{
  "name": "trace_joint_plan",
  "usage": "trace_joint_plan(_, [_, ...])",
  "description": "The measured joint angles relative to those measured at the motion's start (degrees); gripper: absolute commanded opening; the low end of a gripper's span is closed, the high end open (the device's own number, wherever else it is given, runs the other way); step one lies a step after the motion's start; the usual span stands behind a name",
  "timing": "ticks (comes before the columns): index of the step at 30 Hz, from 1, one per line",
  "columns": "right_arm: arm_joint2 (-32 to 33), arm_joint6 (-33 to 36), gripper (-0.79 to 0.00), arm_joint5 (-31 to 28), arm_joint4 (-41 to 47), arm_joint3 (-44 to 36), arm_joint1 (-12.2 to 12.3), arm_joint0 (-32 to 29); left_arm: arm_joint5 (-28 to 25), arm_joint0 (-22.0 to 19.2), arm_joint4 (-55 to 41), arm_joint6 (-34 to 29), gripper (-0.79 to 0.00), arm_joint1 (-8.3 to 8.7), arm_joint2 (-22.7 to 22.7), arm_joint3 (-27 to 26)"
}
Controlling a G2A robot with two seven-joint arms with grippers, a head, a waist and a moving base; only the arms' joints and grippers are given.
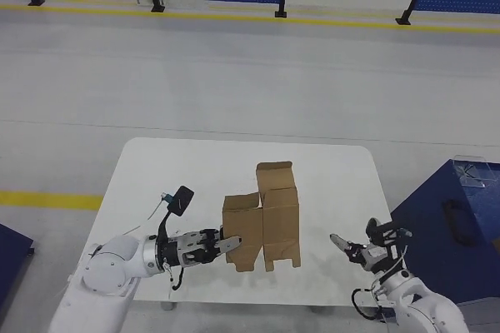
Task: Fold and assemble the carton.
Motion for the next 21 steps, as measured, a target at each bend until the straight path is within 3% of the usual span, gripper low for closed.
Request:
trace_joint_plan(3, [4.46,18.77,0.000,-6.99,24.56,-0.60,1.30,2.05,1.43,0.48,0.03,0.62,-0.785,0.05,0.90,-0.25])
trace_joint_plan(5, [6.49,33.25,0.000,-5.55,41.64,1.12,2.47,5.94,2.57,0.60,-0.53,0.53,-0.785,0.17,1.77,-0.09])
trace_joint_plan(7, [6.42,45.62,0.000,0.02,55.44,4.54,3.41,11.08,3.82,0.39,-2.73,-0.38,-0.785,0.30,2.69,0.64])
trace_joint_plan(10, [2.94,57.85,0.000,5.67,68.67,10.14,4.00,18.06,5.60,-0.41,-4.85,-1.63,-0.785,0.45,3.94,2.20])
trace_joint_plan(14, [-2.74,66.14,0.000,7.43,76.27,14.62,4.09,23.49,6.90,-1.04,-5.88,-1.39,-0.785,0.48,5.70,3.58])
trace_joint_plan(15, [-3.65,66.68,-0.031,7.25,76.78,15.09,4.08,24.07,7.05,-1.15,-5.77,-1.29,-0.785,0.49,6.09,3.79])
trace_joint_plan(16, [-4.64,66.42,-0.403,6.92,76.96,15.46,4.04,24.49,7.48,-1.26,-5.72,-1.25,-0.785,0.49,6.74,4.14])
trace_joint_plan(17, [-5.24,65.55,-0.526,6.56,76.71,15.58,4.00,24.54,7.80,-1.41,-5.82,-1.18,-0.785,0.48,7.25,4.37])
trace_joint_plan(18, [-5.73,64.16,-0.739,6.02,75.88,15.48,3.96,24.39,7.92,-1.57,-5.95,-1.12,-0.785,0.45,7.79,4.54])
trace_joint_plan(19, [-6.43,62.01,-0.785,5.19,74.39,15.00,3.88,23.91,7.92,-1.77,-6.14,-1.19,-0.785,0.41,8.56,4.77])
trace_joint_plan(21, [-7.42,58.94,-0.785,3.94,72.29,14.09,3.77,23.01,7.81,-2.06,-6.67,-1.11,-0.785,0.36,9.56,5.12])
